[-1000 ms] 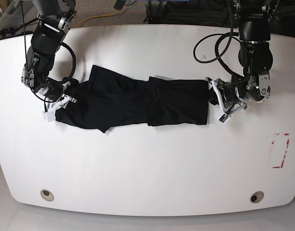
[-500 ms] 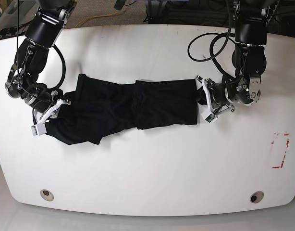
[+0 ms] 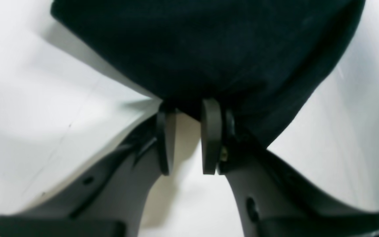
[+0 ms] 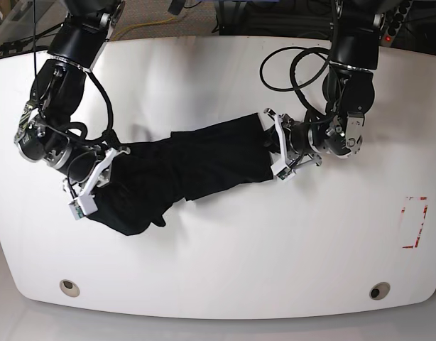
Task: Fold the T-shirt properly
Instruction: 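Lift the strip end with the right gripper and fold it toward the left gripper, then press the folded bundle down with the right gripper and release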
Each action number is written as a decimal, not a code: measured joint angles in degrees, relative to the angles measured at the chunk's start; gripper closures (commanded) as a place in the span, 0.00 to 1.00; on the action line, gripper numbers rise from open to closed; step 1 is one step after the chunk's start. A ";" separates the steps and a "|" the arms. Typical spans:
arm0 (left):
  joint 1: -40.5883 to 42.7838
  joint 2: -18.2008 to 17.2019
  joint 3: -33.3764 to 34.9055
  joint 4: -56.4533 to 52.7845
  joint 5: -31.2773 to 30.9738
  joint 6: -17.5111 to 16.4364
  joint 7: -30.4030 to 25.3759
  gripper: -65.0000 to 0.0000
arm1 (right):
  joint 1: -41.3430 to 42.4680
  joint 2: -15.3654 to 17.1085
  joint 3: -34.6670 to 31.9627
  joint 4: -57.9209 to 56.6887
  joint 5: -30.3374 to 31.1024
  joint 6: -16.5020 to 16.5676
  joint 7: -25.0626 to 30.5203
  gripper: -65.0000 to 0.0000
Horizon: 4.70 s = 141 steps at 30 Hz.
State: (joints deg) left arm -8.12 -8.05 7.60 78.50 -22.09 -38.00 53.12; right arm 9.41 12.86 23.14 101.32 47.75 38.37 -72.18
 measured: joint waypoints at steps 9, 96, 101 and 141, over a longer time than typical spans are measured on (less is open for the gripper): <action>-0.13 0.22 0.07 -0.09 0.35 0.02 0.15 0.82 | 0.31 -2.97 -11.63 1.27 -6.21 0.20 1.16 1.00; 2.45 -4.50 -22.08 1.60 -9.49 -1.53 1.27 0.82 | 12.50 -13.29 -63.47 -13.14 -48.09 1.92 9.68 0.23; 2.56 -4.52 -22.05 1.51 -9.27 -1.53 1.29 0.82 | 9.68 -10.58 -62.01 -6.62 -48.28 1.75 10.14 0.23; 3.98 -5.01 -18.78 1.55 -9.27 -1.55 1.40 0.82 | 4.52 -18.86 -46.62 -19.82 -48.78 -1.38 30.93 0.85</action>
State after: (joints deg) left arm -4.14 -13.06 -11.18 80.05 -31.35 -39.55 54.52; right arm 13.93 -6.00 -23.49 81.49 -1.04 36.99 -41.25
